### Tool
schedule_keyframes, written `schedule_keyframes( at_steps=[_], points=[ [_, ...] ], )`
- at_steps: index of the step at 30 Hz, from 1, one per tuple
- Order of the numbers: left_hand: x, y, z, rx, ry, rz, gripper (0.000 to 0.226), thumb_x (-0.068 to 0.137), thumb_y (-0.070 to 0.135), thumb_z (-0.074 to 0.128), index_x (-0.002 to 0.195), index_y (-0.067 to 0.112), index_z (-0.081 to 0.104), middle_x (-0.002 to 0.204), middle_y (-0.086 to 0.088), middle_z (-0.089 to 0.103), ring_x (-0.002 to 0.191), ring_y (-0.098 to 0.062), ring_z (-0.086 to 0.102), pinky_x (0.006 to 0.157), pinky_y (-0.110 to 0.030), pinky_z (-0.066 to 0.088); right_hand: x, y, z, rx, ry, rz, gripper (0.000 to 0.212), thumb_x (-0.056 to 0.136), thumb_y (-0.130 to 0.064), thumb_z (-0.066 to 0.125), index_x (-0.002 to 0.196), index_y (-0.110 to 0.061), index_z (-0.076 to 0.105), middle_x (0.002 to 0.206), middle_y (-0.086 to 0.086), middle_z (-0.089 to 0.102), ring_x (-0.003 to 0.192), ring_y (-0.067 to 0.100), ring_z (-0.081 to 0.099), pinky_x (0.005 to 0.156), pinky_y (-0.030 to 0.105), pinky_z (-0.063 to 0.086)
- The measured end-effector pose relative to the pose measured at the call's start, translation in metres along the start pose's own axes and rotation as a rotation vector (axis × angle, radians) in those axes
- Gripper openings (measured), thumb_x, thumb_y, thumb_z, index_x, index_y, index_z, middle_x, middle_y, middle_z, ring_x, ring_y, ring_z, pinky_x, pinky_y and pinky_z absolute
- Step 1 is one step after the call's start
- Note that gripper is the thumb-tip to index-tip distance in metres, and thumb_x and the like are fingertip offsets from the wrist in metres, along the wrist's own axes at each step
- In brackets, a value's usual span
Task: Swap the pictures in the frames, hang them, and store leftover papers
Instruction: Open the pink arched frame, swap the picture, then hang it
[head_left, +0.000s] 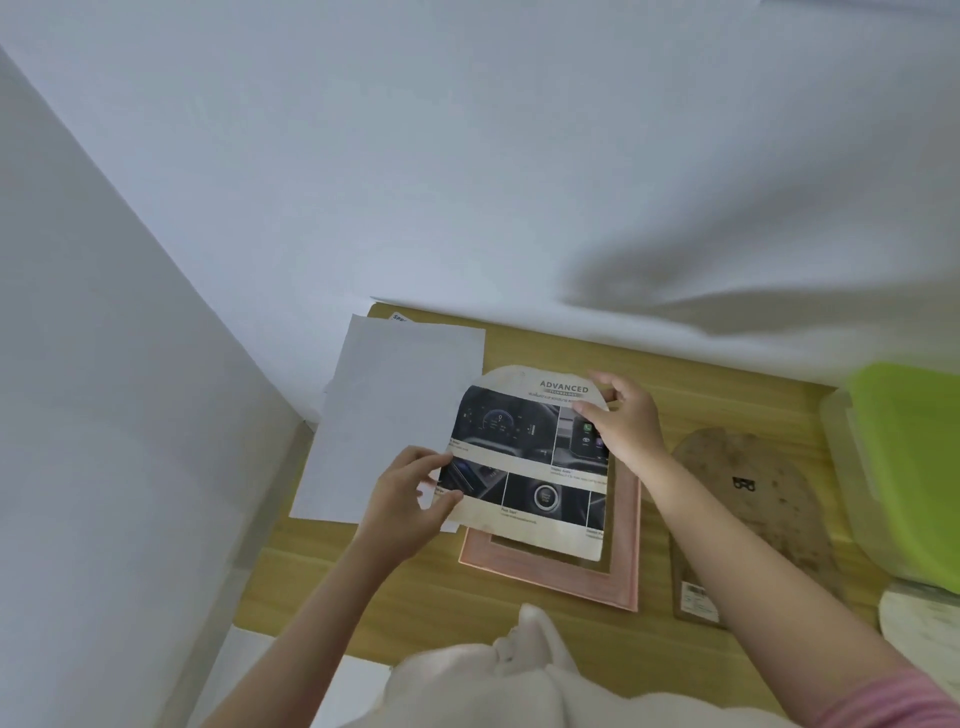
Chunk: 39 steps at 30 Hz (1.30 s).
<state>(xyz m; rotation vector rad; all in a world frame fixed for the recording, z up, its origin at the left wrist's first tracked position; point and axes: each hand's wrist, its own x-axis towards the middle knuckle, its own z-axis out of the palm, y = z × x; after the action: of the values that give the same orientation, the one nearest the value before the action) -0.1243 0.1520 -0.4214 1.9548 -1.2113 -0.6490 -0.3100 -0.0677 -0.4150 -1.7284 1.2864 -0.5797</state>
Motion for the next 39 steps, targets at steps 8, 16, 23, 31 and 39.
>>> schedule_keyframes(
  at_steps=[8,16,23,31,39],
  points=[
    [-0.015,0.015,0.04,0.029,-0.066,-0.09,0.045,0.078,0.013,0.071,0.122,0.01,0.059,0.104,0.007,0.054,0.08,-0.006,0.059,0.068,-0.007,0.047,-0.009,0.037,-0.025,-0.145,-0.12,0.029,0.054,0.078,-0.013,0.075,0.128,-0.015,0.054,0.104,-0.001,0.062,0.071,0.016,0.065,0.042,0.022,0.05],
    [-0.021,0.022,0.056,0.149,-0.113,-0.092,0.05,0.08,0.015,0.069,0.127,0.009,0.054,0.105,0.004,0.05,0.086,-0.01,0.055,0.074,-0.006,0.044,-0.009,0.048,-0.029,-0.342,-0.193,-0.043,0.051,0.073,-0.023,0.077,0.121,-0.021,0.061,0.112,0.005,0.054,0.101,0.024,0.056,0.088,0.04,0.049],
    [-0.023,0.022,0.059,0.207,-0.122,-0.086,0.051,0.081,0.017,0.068,0.129,0.012,0.051,0.113,0.003,0.042,0.094,-0.011,0.05,0.081,-0.011,0.047,-0.009,0.054,-0.029,-0.421,-0.19,-0.008,0.063,0.072,-0.033,0.079,0.128,-0.016,0.056,0.118,0.007,0.046,0.116,0.027,0.044,0.1,0.04,0.039],
    [-0.02,0.017,0.06,0.196,-0.112,-0.078,0.046,0.081,0.015,0.065,0.126,0.009,0.054,0.109,0.004,0.041,0.094,-0.01,0.051,0.081,-0.011,0.045,-0.012,0.054,-0.028,-0.435,-0.187,-0.01,0.067,0.074,-0.036,0.077,0.132,-0.016,0.05,0.124,0.008,0.039,0.115,0.025,0.046,0.096,0.034,0.039],
    [-0.02,0.024,0.063,0.201,-0.073,-0.064,0.047,0.08,0.022,0.068,0.125,0.013,0.054,0.106,0.003,0.043,0.09,-0.009,0.051,0.081,-0.015,0.047,-0.028,0.055,-0.042,-0.331,-0.12,-0.034,0.054,0.083,-0.037,0.067,0.13,-0.018,0.051,0.123,0.005,0.042,0.106,0.016,0.051,0.089,0.032,0.05]
  ],
)
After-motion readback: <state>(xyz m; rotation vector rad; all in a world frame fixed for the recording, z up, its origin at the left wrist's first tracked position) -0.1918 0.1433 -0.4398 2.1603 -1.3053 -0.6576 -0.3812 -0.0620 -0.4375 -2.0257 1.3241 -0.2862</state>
